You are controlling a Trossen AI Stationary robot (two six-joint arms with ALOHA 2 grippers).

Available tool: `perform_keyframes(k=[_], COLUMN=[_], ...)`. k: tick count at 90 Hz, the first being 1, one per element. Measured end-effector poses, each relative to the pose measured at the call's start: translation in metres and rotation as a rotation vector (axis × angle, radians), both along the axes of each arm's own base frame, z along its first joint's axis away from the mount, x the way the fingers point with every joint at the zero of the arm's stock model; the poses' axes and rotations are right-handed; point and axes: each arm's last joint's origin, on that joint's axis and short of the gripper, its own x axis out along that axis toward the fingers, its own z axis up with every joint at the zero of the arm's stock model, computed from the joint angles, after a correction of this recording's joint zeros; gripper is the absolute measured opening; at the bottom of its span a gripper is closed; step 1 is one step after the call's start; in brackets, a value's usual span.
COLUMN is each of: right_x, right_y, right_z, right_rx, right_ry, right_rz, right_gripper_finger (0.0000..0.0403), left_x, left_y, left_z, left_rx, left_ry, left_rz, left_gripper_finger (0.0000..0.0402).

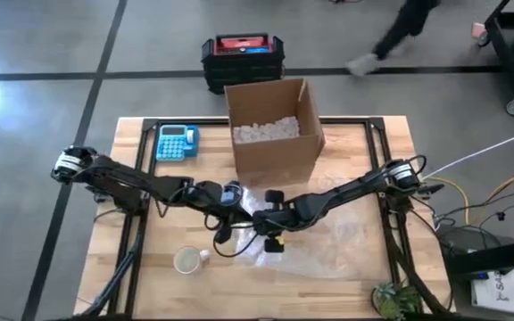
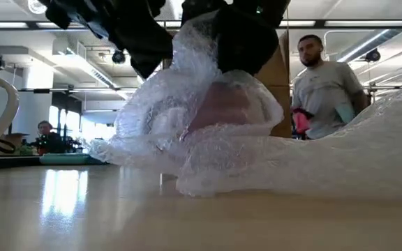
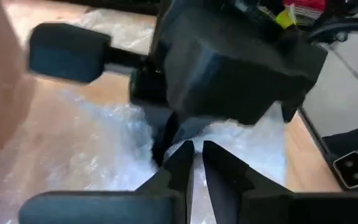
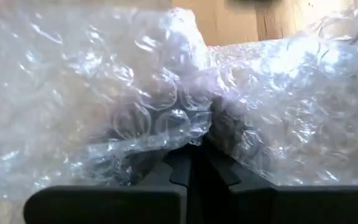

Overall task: Wrap mug
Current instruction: Wrap the purple mug with bubble wrap

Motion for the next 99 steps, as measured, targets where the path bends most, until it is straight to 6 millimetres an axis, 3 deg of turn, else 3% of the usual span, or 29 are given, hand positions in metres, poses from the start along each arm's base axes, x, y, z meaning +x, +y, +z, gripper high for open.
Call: perform_keyframes(k=[17,45,77,87,99], right_x=[-0.003,-0.013,-0.042,-0.051,-0.058], right_y=[-0.001,-0.003,-0.008,-0.008,-0.005], right_z=[0.021,0.049,0.1,0.107,0.094], right_rx=[0.011,0.017,0.034,0.063,0.055], right_ry=[-0.042,-0.092,-0.142,-0.132,-0.085], right_rz=[0.008,0.015,0.044,0.065,0.077], right_gripper_finger=[0.0,0.0,0.0,0.0,0.0], left_x=[0.002,0.002,0.005,0.005,0.005], left_y=[0.002,-0.004,-0.005,-0.005,-0.005], left_z=[-0.01,-0.007,0.002,0.002,0.001], left_rx=[0.021,0.015,-0.005,-0.029,-0.042], left_ry=[0.003,-0.016,-0.093,-0.086,-0.078], left_rz=[0.06,0.04,0.043,0.054,0.061], left_gripper_finger=[0.0021,0.0021,0.0021,0.0021,0.0021])
